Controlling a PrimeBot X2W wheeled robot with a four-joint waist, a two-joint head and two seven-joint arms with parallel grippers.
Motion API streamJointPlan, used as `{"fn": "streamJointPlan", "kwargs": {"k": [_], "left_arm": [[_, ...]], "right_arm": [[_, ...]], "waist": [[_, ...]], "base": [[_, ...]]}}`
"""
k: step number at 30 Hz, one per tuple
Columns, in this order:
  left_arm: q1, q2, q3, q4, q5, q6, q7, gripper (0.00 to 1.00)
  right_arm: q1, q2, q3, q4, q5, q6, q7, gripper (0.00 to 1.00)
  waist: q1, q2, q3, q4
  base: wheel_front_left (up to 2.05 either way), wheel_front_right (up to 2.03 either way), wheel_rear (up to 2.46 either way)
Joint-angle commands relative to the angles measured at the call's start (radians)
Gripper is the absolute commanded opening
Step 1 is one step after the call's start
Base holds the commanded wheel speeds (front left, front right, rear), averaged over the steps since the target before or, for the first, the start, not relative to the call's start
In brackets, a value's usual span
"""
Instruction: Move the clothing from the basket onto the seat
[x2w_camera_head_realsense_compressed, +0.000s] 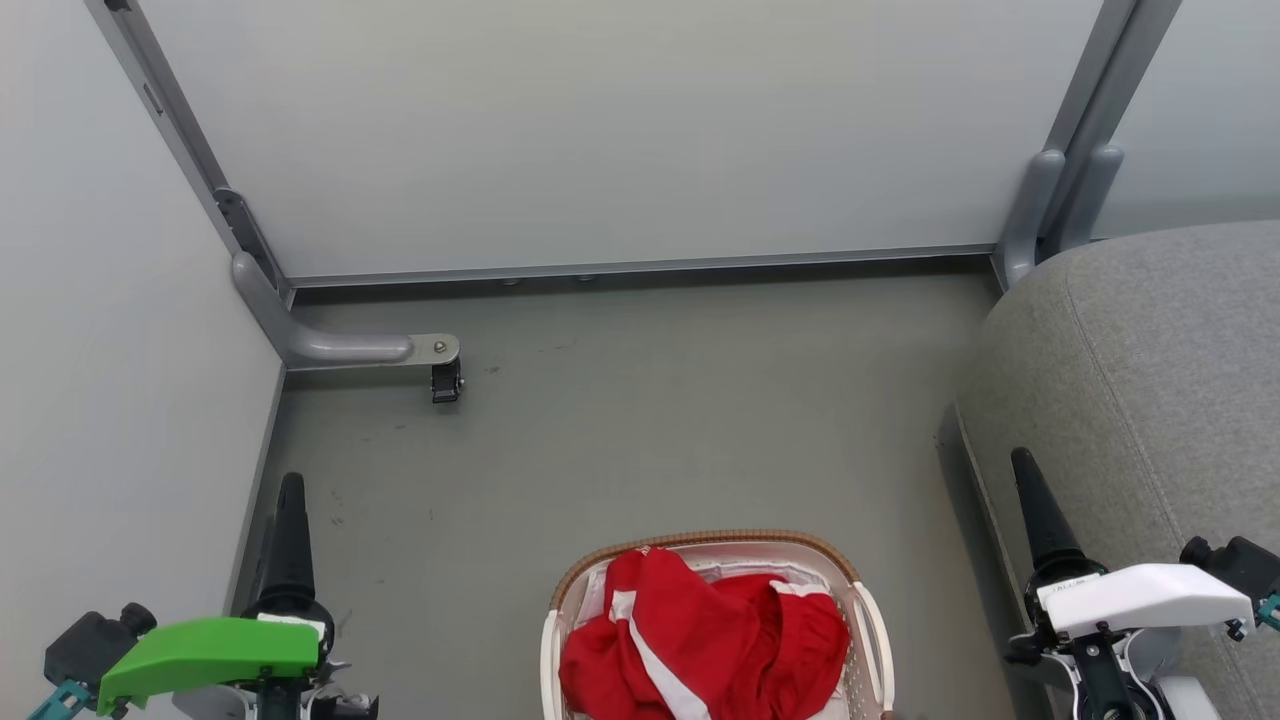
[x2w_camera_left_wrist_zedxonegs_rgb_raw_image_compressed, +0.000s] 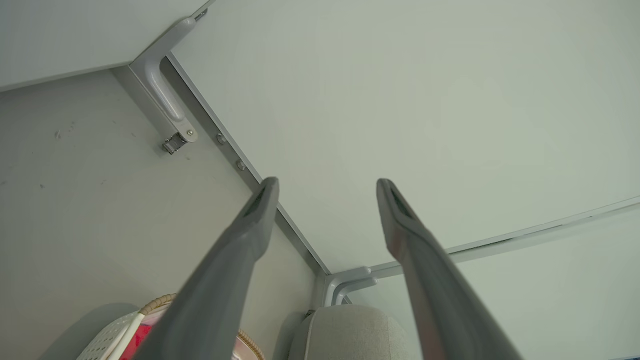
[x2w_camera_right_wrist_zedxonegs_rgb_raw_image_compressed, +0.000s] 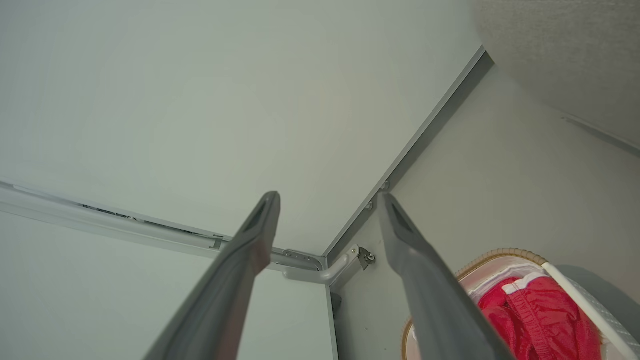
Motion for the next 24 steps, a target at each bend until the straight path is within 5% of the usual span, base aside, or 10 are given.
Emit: {"fn": "streamJointPlan", "kwargs": {"k": [1,24], "left_arm": [[-0.004,0.007,-0.007,-0.025,0.062,0.007,-0.011,1.0],[0.04,0.01,-0.079,-0.041,0.511,0.062,-0.086,1.0]], "right_arm": [[-0.008,-0.009,0.003,-0.02,-0.045,0.001,-0.013,1.0],[-0.001,-0.012,0.063,-0.042,-0.494,0.0,-0.088,1.0]], "waist": [[0.0,0.0025,0.0,0.0],[0.0,0.0041,0.003,0.004]], "base": [[0.0,0.0,0.0],[0.0,0.0,0.0]]}}
